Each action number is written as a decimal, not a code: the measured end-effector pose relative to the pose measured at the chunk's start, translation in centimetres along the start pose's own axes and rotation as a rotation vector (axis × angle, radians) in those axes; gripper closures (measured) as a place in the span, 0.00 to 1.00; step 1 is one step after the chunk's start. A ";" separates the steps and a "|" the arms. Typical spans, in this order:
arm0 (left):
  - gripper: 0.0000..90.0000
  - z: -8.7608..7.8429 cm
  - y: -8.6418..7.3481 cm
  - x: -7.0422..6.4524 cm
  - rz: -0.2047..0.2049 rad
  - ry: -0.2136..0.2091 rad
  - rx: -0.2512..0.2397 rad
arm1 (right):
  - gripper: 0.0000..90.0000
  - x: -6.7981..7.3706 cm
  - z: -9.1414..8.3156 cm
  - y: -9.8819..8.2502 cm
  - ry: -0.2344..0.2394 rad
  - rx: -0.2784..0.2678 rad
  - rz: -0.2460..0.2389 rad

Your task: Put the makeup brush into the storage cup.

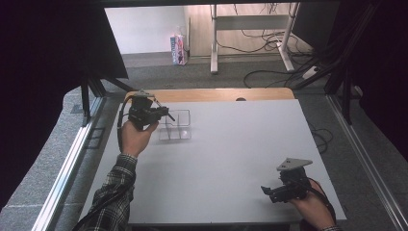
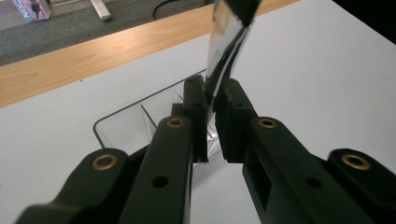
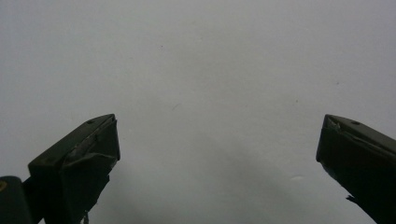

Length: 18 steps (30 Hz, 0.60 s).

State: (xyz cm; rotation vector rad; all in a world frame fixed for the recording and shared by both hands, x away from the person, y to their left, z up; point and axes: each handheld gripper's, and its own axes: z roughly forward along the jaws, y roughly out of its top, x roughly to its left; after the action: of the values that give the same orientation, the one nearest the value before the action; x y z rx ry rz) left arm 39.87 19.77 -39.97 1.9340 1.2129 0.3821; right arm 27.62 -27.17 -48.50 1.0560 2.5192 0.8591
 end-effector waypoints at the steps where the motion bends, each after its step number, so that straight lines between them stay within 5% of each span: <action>1: 0.93 0.1 0.0 0.0 0.000 0.002 0.000 | 0.00 0.0 0.0 0.0 0.000 0.000 0.001; 18: 0.93 2.6 -0.4 0.1 0.018 0.044 0.044 | 0.00 0.1 0.2 0.0 0.013 0.015 -0.006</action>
State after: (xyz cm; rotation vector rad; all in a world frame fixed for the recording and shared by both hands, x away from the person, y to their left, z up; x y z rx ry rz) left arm 41.23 18.73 -41.93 1.9851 1.2423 0.4122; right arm 27.61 -27.05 -48.68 1.0502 2.5423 0.8498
